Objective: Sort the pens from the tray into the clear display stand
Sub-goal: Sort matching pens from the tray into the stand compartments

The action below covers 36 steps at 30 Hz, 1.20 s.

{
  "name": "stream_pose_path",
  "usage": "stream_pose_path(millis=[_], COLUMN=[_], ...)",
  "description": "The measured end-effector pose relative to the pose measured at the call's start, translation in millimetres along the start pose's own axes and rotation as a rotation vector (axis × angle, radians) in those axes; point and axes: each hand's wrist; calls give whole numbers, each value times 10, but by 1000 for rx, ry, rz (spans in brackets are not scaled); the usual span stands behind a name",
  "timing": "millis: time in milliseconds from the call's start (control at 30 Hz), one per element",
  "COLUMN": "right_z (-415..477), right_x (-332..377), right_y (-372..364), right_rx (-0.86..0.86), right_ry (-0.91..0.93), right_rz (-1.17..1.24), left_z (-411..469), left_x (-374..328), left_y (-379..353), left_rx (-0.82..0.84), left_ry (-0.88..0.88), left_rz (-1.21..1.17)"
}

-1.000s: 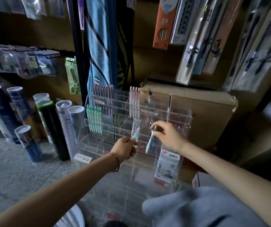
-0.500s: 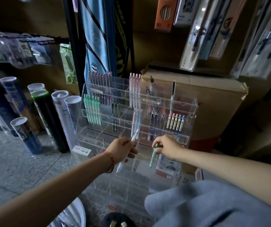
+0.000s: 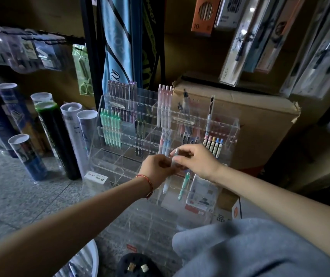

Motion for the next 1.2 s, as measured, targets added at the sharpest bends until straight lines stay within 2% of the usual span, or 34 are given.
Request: stream_pose_path(millis=[67, 133, 200, 267, 367, 467, 533, 733, 1000, 1200], right_z=[7, -15, -60, -104, -75, -42, -16, 86, 123, 109], right_x=[8, 6, -36, -126, -319, -385, -422, -465, -523, -539], right_y=[74, 168, 224, 184, 131, 71, 3, -75, -165, -200], right_rx=[-74, -205, -287, -172, -91, -19, 51, 113, 163, 289], right_ry=[9, 38, 60, 6, -98, -148, -151, -239, -337, -408], right_rz=[-6, 13, -81, -278, -271, -224, -288, -442, -532, -569], left_z=[41, 69, 43, -10, -46, -31, -30, -46, -10, -25], left_x=[-18, 45, 163, 267, 317, 332, 350, 344, 318, 276], left_y=[10, -7, -22, -34, -25, -4, -3, -26, 17, 6], left_rx=[37, 158, 301, 401, 465, 482, 498, 527, 569, 574], left_ry=[-31, -6, 71, 97, 60, 76, 84, 113, 142, 134], left_rz=[170, 351, 553, 786, 963, 987, 1013, 1050, 1017, 1005])
Point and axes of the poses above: each hand's wrist, its own z-axis towards the middle knuckle, its own y-axis out of the back of the hand, x = y × z, and after that the axes turned 14 degrees about x, right-handed
